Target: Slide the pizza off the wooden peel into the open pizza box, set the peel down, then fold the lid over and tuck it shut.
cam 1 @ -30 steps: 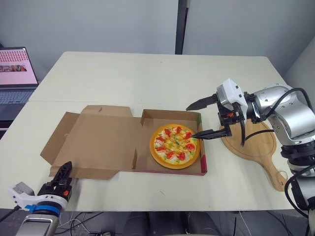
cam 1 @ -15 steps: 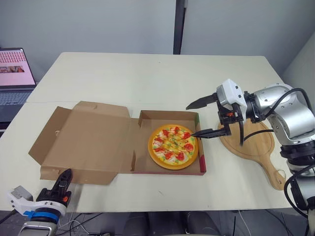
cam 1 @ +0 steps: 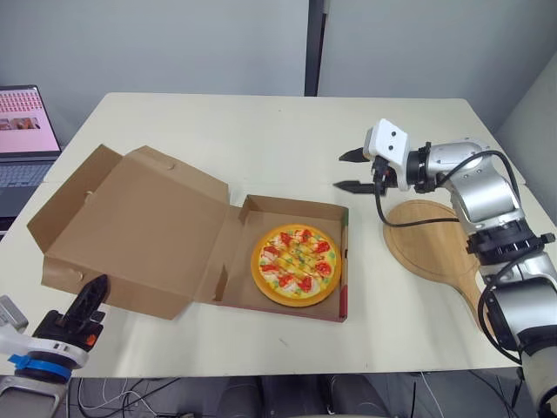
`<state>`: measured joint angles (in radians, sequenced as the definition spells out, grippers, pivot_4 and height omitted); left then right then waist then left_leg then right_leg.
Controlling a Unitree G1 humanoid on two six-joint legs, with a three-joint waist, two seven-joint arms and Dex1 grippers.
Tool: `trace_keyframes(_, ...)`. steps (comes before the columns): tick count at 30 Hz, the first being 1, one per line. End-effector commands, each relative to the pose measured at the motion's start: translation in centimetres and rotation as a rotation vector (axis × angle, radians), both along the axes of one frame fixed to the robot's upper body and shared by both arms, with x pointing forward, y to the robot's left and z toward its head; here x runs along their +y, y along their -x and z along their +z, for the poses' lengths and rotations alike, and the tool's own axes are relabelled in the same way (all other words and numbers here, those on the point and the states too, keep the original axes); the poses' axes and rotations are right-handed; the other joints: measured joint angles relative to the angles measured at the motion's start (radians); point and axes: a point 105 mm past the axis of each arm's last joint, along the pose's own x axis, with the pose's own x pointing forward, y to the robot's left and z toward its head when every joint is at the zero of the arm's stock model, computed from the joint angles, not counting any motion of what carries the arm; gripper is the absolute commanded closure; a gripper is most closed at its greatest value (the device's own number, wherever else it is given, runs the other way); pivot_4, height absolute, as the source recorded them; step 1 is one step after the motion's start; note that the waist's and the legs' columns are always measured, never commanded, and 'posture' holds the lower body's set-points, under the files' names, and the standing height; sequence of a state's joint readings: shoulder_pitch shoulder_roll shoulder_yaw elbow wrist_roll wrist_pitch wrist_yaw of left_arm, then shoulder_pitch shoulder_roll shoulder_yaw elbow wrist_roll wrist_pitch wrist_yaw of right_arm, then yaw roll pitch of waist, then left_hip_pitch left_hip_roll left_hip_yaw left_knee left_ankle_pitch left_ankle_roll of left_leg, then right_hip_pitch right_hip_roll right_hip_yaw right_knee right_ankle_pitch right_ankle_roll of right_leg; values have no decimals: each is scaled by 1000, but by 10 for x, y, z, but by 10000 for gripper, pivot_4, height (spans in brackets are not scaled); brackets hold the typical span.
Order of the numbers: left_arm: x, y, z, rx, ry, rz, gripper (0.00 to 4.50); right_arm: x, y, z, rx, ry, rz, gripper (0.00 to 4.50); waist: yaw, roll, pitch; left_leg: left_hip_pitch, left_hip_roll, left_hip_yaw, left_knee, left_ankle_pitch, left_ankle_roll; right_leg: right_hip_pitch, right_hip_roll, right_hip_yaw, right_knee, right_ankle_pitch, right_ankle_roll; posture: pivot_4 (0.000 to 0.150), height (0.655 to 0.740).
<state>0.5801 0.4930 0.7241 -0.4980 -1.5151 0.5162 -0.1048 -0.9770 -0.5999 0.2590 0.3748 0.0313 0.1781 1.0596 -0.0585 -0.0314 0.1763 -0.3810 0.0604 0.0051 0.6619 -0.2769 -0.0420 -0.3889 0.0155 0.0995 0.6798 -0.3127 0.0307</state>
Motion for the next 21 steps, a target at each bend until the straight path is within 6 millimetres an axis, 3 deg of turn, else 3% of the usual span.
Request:
trace_keyframes(1,5,-1,12,-23,-83,-31,45000,1,-21,-15,-104,148,-35,27157,-1,0,0,0,0,0,0,0,0,0,0,0,0,0,0,1500,7332)
trace_keyframes(6,4,-10,20,-31,-156,-99,45000,7,-38,-45,-134,322,-12,43830,-1,0,1,0,0,0,0,0,0,0,0,-1,1,0,-1,1500,7332)
trace_keyframes(13,5,-24,36,-22,-347,-254,45000,8,-28,-68,-22,448,137,44673,2,1,1,0,0,-1,0,0,0,0,-1,-2,1,0,-1,1500,7332)
trace_keyframes(21,2,-55,67,-99,-523,-418,45000,5,13,-82,178,438,396,44673,1,2,2,0,1,-2,-1,0,0,1,-1,-4,2,0,-2,1500,7332)
